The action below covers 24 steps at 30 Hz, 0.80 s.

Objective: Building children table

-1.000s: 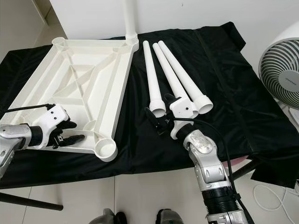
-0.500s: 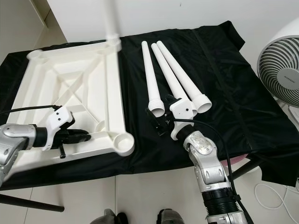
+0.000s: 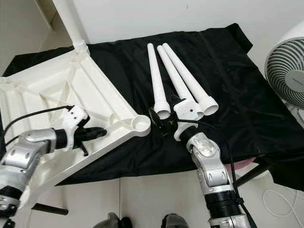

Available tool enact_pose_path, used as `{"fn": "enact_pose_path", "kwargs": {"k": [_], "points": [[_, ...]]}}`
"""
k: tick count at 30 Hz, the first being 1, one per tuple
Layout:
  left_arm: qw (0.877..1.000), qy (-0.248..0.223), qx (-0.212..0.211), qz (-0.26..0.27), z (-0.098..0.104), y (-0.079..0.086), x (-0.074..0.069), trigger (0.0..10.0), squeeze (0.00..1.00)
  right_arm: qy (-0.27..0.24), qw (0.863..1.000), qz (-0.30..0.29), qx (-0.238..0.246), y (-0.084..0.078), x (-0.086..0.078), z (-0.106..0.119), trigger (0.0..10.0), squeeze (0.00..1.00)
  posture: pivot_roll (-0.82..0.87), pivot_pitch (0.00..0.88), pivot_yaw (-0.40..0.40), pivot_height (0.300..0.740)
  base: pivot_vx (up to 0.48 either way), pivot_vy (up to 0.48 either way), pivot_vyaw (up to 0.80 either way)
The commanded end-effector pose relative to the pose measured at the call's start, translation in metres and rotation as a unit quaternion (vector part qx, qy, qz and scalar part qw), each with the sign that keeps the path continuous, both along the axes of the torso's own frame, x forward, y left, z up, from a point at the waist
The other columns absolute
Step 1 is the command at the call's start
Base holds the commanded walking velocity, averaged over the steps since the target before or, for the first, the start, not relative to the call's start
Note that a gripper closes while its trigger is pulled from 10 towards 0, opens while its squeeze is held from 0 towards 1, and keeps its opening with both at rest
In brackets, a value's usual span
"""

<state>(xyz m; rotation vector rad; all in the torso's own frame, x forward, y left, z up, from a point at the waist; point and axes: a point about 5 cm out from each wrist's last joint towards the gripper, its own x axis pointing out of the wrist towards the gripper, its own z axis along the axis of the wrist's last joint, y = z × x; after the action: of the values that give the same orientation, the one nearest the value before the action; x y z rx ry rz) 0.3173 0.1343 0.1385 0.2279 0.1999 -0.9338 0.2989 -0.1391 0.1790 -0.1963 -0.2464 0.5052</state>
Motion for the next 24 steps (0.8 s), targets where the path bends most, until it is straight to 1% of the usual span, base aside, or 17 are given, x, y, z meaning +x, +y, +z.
{"fn": "enact_pose_path", "kwargs": {"k": [1, 2, 4, 5, 7, 8, 10, 11, 12, 13, 19, 20, 21, 22, 23, 24], "points": [[1.000, -0.017, -0.004, 0.002, 0.000, -0.013, 0.001, 10.0, 0.00, 0.002, 1.000, -0.002, 0.002, 0.002, 0.001, 0.000, 10.0, 0.00, -0.11, 0.129, 0.129, 0.740, 0.000, 0.000, 0.00], [1.000, -0.014, -0.009, -0.017, -0.001, -0.022, -0.001, 10.0, 0.00, 0.002, 1.000, -0.010, 0.007, 0.001, 0.002, 0.000, 10.0, 0.00, -0.11, 0.135, 0.126, 0.740, 0.000, 0.000, 0.00], [1.000, -0.010, -0.016, -0.023, -0.001, -0.024, -0.002, 10.0, 0.00, 0.001, 1.000, -0.016, 0.009, 0.000, 0.003, 0.001, 10.0, 0.00, -0.12, 0.140, 0.125, 0.740, 0.000, 0.000, 0.00], [0.999, -0.006, -0.021, -0.033, -0.001, -0.026, -0.004, 10.0, 1.00, 0.002, 1.000, -0.021, 0.014, -0.001, 0.004, 0.001, 10.0, 0.00, -0.12, 0.140, 0.125, 0.740, 0.000, 0.000, 0.00], [0.998, -0.005, -0.031, -0.046, 0.002, -0.029, -0.007, 10.0, 1.00, 0.003, 0.999, -0.035, 0.038, -0.002, 0.007, 0.004, 10.0, 0.00, -0.12, 0.142, 0.122, 0.740, 0.000, 0.000, 0.00], [0.998, -0.012, -0.028, -0.050, 0.004, -0.032, -0.008, 10.0, 1.00, 0.004, 0.998, -0.041, 0.048, -0.002, 0.008, 0.006, 10.0, 0.00, -0.12, 0.141, 0.121, 0.740, 0.000, 0.000, 0.00], [0.998, -0.017, -0.025, -0.051, 0.006, -0.033, -0.009, 10.0, 1.00, 0.004, 0.998, -0.044, 0.053, -0.002, 0.009, 0.007, 10.0, 0.00, -0.12, 0.141, 0.121, 0.740, 0.000, 0.000, 0.00], [0.998, -0.021, -0.024, -0.050, 0.006, -0.034, -0.009, 10.0, 0.00, 0.004, 0.997, -0.046, 0.055, -0.002, 0.010, 0.007, 10.0, 0.00, -0.12, 0.141, 0.121, 0.740, 0.000, 0.000, 0.00], [0.997, -0.042, -0.026, -0.057, 0.014, -0.040, -0.010, 10.0, 0.00, 0.002, 0.997, -0.048, 0.058, 0.000, 0.013, 0.009, 10.0, 0.00, -0.12, 0.141, 0.114, 0.740, 0.000, 0.000, 0.00], [0.996, -0.052, -0.027, -0.062, 0.018, -0.043, -0.011, 10.0, 0.00, 0.001, 0.997, -0.049, 0.060, 0.000, 0.014, 0.010, 10.0, 0.00, -0.12, 0.139, 0.110, 0.740, 0.000, 0.000, 0.00], [0.994, -0.068, -0.024, -0.084, 0.023, -0.051, -0.017, 10.0, 0.00, 0.006, 0.996, -0.058, 0.068, 0.004, 0.020, 0.012, 10.0, 0.00, -0.12, 0.138, 0.103, 0.740, 0.000, 0.000, 0.00], [0.994, -0.069, -0.028, -0.084, 0.025, -0.055, -0.018, 10.0, 0.00, 0.009, 0.995, -0.070, 0.070, 0.004, 0.024, 0.014, 10.0, 0.00, -0.12, 0.136, 0.098, 0.740, 0.000, 0.000, 0.00], [0.994, -0.068, -0.045, -0.076, 0.029, -0.059, -0.017, 10.0, 0.00, 0.014, 0.994, -0.081, 0.077, 0.004, 0.029, 0.016, 10.0, 0.00, -0.12, 0.135, 0.096, 0.740, 0.000, 0.000, 0.00], [0.994, -0.068, -0.045, -0.076, 0.029, -0.059, -0.017, 10.0, 0.00, 0.014, 0.994, -0.081, 0.077, 0.004, 0.029, 0.016, 10.0, 0.00, -0.12, 0.135, 0.096, 0.740, 0.000, 0.000, 0.00], [0.994, -0.065, -0.071, -0.061, 0.036, -0.063, -0.014, 10.0, 0.00, 0.019, 0.992, -0.090, 0.082, 0.004, 0.034, 0.018, 10.0, 0.00, -0.13, 0.136, 0.093, 0.740, 0.000, 0.000, 0.00], [0.994, -0.065, -0.071, -0.061, 0.036, -0.063, -0.014, 10.0, 0.00, 0.019, 0.992, -0.090, 0.082, 0.004, 0.034, 0.018, 10.0, 0.00, -0.13, 0.136, 0.093, 0.740, 0.000, 0.000, 0.00]]}}
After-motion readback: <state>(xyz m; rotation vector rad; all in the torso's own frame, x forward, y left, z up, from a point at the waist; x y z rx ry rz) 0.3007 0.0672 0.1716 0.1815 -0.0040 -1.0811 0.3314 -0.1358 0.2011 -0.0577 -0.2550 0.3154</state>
